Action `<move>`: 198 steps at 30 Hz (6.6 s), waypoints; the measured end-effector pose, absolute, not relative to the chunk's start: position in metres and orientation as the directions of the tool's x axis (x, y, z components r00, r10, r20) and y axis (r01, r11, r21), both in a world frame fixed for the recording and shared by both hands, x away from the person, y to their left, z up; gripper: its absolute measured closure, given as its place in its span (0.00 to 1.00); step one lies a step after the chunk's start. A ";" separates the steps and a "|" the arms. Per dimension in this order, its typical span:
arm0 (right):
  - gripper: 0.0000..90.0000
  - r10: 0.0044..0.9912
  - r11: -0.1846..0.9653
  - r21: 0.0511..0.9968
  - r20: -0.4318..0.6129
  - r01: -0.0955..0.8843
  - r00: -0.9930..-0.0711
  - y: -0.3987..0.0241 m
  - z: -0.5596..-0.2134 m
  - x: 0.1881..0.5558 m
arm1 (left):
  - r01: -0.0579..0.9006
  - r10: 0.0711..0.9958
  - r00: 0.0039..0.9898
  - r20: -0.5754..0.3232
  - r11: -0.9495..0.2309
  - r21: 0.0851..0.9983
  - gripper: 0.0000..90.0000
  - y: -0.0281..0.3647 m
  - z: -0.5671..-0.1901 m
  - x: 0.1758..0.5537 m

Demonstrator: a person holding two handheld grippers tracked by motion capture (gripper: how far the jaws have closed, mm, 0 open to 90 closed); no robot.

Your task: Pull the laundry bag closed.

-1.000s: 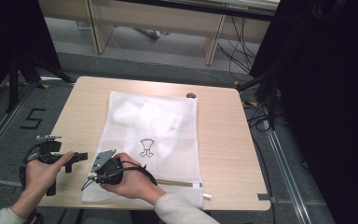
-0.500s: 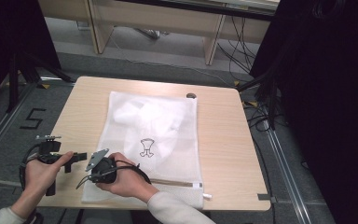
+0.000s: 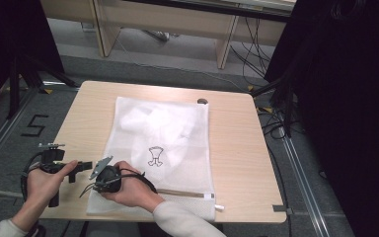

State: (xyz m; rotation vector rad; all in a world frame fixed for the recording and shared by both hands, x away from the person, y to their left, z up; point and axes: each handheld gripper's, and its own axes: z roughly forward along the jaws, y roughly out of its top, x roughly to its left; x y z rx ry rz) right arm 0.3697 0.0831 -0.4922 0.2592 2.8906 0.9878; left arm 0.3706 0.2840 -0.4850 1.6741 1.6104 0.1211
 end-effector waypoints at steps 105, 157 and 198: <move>0.91 0.185 0.745 0.666 -0.150 0.039 -0.971 0.078 -0.472 0.353 | 0.905 0.816 0.195 -0.544 0.063 0.420 0.90 0.252 -0.494 0.381; 0.92 0.188 0.762 0.641 -0.090 0.087 -0.978 0.056 -0.485 0.357 | 0.900 0.794 0.213 -0.569 0.068 0.431 0.96 0.258 -0.484 0.380; 0.91 0.203 0.758 0.643 -0.072 0.110 -0.977 0.035 -0.486 0.358 | 0.896 0.808 0.234 -0.541 0.036 0.442 0.96 0.253 -0.485 0.380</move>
